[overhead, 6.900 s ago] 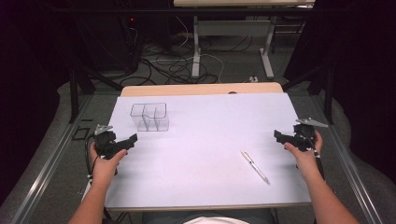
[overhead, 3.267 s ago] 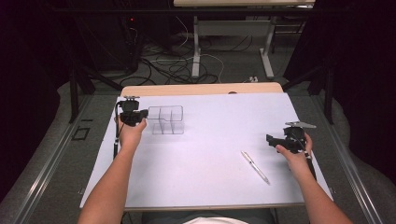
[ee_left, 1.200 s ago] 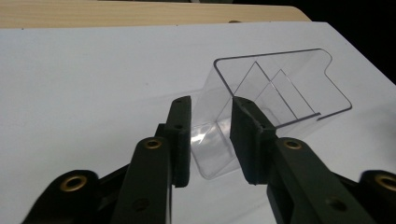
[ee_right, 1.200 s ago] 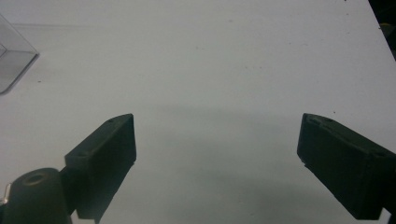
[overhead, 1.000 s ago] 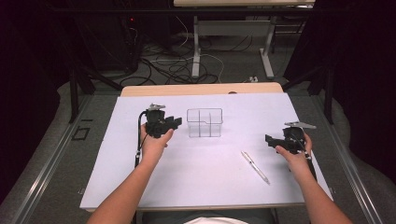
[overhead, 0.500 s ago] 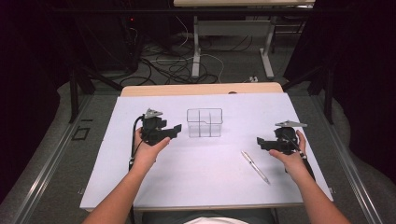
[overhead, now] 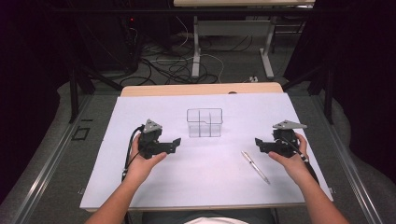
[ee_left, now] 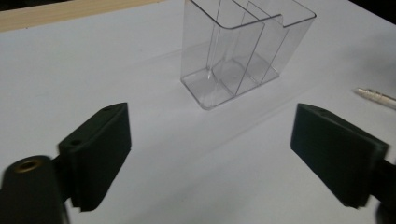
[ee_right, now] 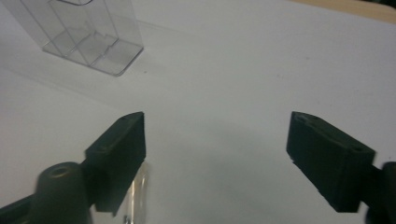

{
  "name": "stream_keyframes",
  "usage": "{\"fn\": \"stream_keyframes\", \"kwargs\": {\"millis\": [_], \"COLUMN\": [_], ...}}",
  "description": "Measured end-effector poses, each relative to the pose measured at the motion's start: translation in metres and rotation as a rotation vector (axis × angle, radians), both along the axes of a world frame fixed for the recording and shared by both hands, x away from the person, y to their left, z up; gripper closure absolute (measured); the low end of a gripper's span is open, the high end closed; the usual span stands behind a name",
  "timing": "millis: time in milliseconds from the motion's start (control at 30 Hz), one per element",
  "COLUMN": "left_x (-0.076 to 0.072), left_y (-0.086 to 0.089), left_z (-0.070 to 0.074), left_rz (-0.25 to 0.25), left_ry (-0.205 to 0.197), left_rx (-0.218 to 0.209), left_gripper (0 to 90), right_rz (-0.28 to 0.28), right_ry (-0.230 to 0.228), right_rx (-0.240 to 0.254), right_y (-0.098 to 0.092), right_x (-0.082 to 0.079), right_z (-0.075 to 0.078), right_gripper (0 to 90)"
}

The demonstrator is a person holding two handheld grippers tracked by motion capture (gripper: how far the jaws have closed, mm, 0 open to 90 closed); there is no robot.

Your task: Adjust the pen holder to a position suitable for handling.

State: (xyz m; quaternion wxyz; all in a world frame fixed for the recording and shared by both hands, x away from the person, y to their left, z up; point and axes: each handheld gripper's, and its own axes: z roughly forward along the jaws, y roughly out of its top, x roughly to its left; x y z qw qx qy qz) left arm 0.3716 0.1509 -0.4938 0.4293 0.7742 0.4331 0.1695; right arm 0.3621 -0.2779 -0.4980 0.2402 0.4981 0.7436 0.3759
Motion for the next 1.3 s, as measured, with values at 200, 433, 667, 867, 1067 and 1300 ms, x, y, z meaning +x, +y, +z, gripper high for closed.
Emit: {"fn": "stream_keyframes", "kwargs": {"millis": [200,433,667,867,1067,1300], "left_x": [-0.012,-0.022,-0.021,-0.020,-0.019,-0.018], "left_y": [0.001,0.007,0.013,0.015,0.015,0.014], "left_z": [-0.003,-0.007,-0.012,-0.015,-0.018,-0.020], "left_rz": [-0.041,-0.043,-0.034,-0.054,-0.055,-0.061], "left_ry": [0.010,0.010,0.003,0.002,-0.001,0.011], "left_rx": [0.001,0.000,-0.014,-0.012,-0.011,-0.007], "left_gripper": [5.1,0.3,0.3,0.3,0.3,0.3], "right_rz": [0.052,0.072,0.109,0.137,0.139,0.144], "right_ry": [0.077,0.150,0.269,0.362,0.445,0.512], "right_rx": [-0.017,-0.102,-0.135,-0.098,-0.073,-0.066], "right_y": [0.002,0.008,0.013,0.016,0.018,0.021], "right_x": [-0.011,-0.024,-0.022,-0.022,-0.022,-0.022], "right_z": [0.001,0.003,-0.005,-0.009,-0.015,-0.018], "right_gripper": [35.1,43.9,46.6,60.6,65.8,70.2]}}
